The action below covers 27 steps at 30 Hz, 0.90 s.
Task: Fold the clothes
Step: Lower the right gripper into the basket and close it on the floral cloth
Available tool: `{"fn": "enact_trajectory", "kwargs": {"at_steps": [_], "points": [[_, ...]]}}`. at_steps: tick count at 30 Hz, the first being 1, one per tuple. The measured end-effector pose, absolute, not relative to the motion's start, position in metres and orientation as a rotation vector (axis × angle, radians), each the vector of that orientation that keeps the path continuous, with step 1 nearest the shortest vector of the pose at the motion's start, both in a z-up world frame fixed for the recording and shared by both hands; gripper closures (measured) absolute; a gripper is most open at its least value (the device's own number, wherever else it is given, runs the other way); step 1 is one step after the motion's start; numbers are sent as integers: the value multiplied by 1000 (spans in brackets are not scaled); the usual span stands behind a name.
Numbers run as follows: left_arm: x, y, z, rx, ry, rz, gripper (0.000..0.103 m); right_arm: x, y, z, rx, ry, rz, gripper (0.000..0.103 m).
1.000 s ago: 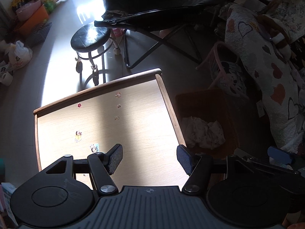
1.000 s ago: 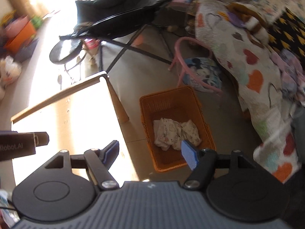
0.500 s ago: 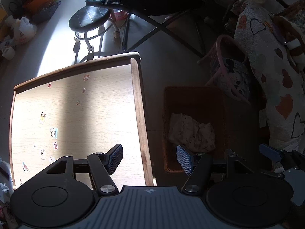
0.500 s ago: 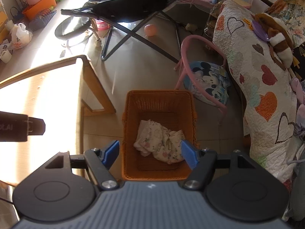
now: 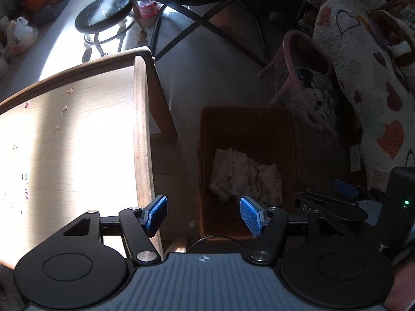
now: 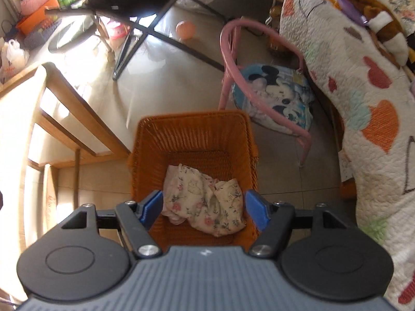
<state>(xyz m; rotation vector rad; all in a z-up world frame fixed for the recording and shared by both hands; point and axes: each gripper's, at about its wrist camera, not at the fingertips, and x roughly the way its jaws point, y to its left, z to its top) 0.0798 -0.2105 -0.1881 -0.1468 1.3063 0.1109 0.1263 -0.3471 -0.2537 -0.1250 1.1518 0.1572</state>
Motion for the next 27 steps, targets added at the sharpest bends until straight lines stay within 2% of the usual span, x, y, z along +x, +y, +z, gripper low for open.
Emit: {"fn": "enact_trajectory", "kwargs": {"at_steps": [13,27], "points": [[93,-233,-242,-157,1312,128,38,157,-359,-370,-203,1183,288,35],[111,-241,-271,-174,1301,184,38,193,-335,-443,-235,1211,371,39]]}}
